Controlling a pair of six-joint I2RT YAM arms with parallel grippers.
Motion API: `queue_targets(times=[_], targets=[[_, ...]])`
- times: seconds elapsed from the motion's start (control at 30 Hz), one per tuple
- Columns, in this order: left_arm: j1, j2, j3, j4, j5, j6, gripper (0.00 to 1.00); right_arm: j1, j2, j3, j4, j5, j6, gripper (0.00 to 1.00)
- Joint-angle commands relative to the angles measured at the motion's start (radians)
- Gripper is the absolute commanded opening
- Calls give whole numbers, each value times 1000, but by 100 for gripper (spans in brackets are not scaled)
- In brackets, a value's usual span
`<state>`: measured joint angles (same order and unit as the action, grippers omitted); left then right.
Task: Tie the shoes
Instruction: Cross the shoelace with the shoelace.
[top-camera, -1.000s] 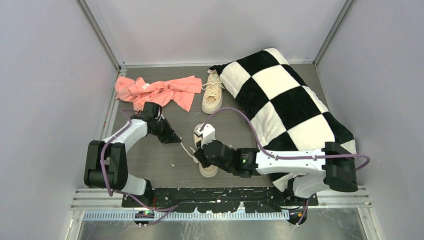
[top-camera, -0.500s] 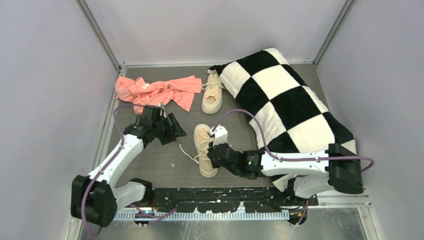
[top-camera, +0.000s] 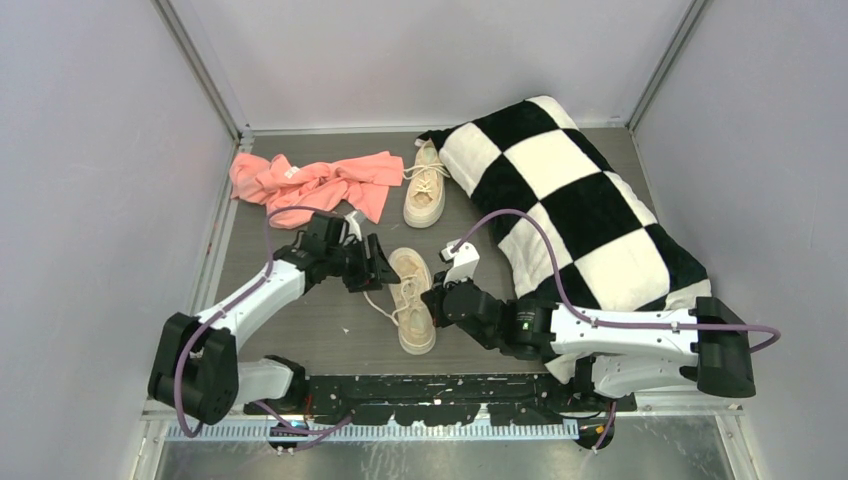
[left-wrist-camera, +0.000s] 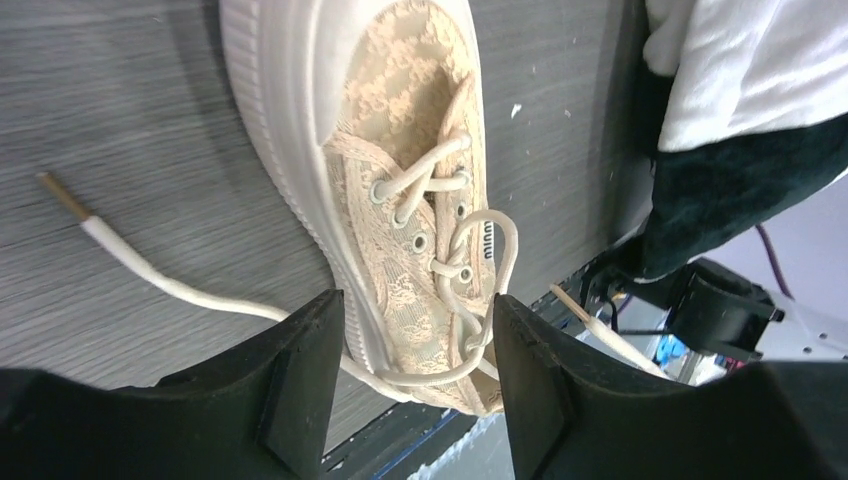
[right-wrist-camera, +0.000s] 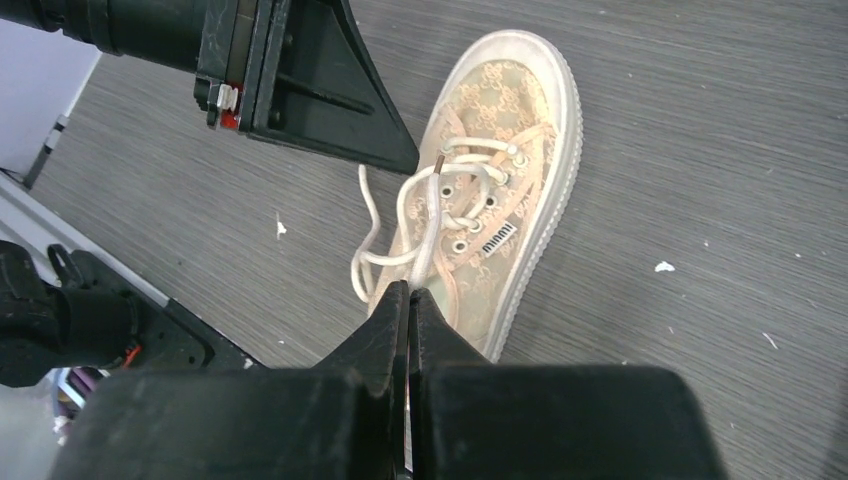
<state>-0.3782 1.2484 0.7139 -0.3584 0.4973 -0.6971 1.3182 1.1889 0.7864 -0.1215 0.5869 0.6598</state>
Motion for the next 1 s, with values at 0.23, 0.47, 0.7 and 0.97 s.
queue_targets(times=[0.23, 0.47, 0.7, 0.97], targets=[[-51, 62, 36, 112, 61, -10, 40, -5, 23, -16, -14, 40, 42, 1], [-65, 74, 56, 116, 102, -9, 48, -5, 20, -21, -45, 47, 49, 1], [-93, 93, 57, 115, 116, 7, 47, -7, 14, -29, -53, 64, 64, 1], [-114, 139, 83, 118, 90, 11, 0, -13, -31, -50, -60, 57, 35, 1]])
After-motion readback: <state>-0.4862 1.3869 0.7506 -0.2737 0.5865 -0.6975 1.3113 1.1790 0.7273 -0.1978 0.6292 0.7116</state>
